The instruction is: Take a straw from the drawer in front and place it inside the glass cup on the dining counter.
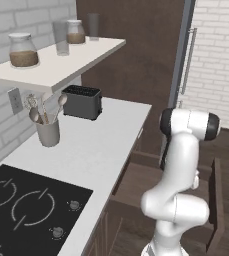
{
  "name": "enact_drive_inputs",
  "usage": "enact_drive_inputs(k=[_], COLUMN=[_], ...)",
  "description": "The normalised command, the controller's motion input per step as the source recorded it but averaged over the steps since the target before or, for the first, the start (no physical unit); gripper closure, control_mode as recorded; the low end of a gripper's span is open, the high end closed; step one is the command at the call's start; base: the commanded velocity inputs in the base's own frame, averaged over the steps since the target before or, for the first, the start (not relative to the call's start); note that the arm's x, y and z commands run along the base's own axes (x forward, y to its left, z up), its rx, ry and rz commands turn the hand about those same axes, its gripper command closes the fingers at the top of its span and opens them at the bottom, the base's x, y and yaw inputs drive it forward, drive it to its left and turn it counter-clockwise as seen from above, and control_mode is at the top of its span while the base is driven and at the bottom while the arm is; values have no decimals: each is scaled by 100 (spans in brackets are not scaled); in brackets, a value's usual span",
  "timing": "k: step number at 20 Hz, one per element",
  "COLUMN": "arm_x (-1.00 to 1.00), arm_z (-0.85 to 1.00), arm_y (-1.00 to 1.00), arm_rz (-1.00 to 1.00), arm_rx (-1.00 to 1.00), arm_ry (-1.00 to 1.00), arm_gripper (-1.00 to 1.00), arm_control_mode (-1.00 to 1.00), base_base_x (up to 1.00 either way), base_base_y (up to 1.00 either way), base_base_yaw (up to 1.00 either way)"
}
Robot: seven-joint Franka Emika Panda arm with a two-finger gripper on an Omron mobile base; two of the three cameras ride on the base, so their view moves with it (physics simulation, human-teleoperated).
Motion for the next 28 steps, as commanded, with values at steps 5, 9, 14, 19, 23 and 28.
enact_drive_inputs(k=[5,9,14,19,23,28], arm_x=[-46,-73,-96,-74,2,10], arm_z=[-67,-67,-76,-88,-91,-83], arm_y=[0,5,4,0,-7,-14], arm_rz=[-7,-6,-6,-8,-11,-11], arm_rx=[0,0,0,0,0,0], arm_ry=[2,-6,-21,-19,2,16], arm_gripper=[100,100,100,100,100,100], arm_control_mode=[-100,-100,-100,-100,-100,-100], base_base_x=[0,0,0,0,0,0], base_base_y=[0,0,0,0,0,0], base_base_yaw=[0,0,0,0,0,0])
